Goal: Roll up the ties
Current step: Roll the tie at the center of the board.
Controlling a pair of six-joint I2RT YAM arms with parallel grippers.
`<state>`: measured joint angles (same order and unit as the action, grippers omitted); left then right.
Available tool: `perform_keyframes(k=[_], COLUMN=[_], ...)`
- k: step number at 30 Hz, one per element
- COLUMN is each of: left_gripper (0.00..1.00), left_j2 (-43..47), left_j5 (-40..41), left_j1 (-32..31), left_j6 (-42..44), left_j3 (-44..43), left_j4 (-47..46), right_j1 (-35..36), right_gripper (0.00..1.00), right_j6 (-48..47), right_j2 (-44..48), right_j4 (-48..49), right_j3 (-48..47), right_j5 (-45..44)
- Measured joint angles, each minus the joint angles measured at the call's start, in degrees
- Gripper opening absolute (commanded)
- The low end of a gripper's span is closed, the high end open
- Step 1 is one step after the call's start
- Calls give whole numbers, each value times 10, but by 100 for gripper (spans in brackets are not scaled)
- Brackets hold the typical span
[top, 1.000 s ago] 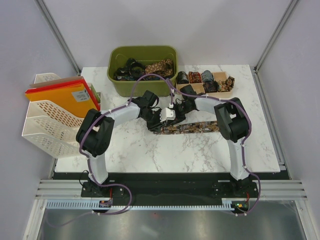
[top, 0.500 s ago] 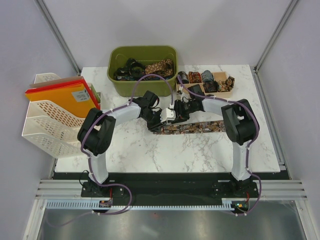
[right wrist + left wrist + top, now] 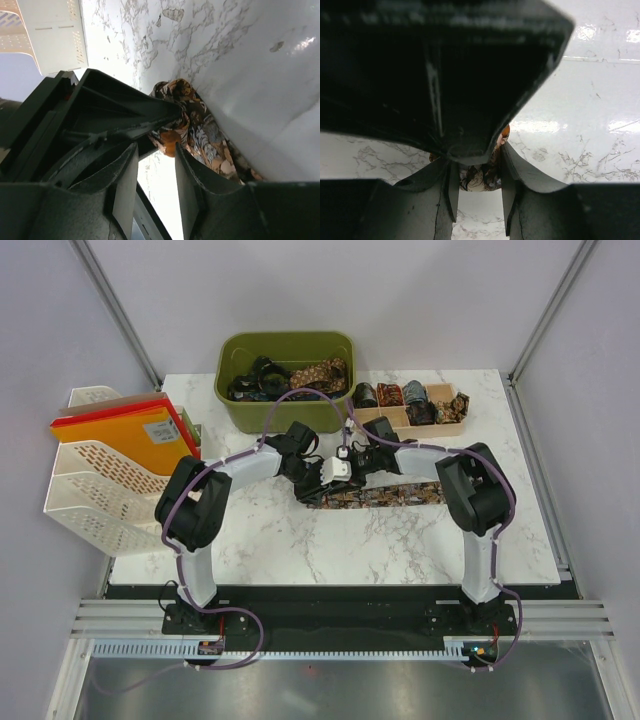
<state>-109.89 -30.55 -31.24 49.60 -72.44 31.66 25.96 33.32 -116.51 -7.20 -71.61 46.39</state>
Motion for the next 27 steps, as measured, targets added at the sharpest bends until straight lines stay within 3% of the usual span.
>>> perform_keyframes(k=[6,15,17,19,27], left_gripper=[21,24,24,27,49], left_j2=[0,-1,-1,-2,-1], left_j5=[0,0,0,0,-3], left_j1=[0,0,0,0,2], left_j6=[0,0,1,1,2], left_j3=[0,0,0,0,0], left_j4=[0,1,1,1,2], right_j1=[7,10,10,10,5], right_gripper=[42,29,15,0,0], right_j6=[14,25,29,37,46], right_j2=[-17,-31,-33,-34,-36], right_j4=[26,43,49,55,71], right_j3=[8,16,16,17,26], right_j5=[-3,0,4,10,15])
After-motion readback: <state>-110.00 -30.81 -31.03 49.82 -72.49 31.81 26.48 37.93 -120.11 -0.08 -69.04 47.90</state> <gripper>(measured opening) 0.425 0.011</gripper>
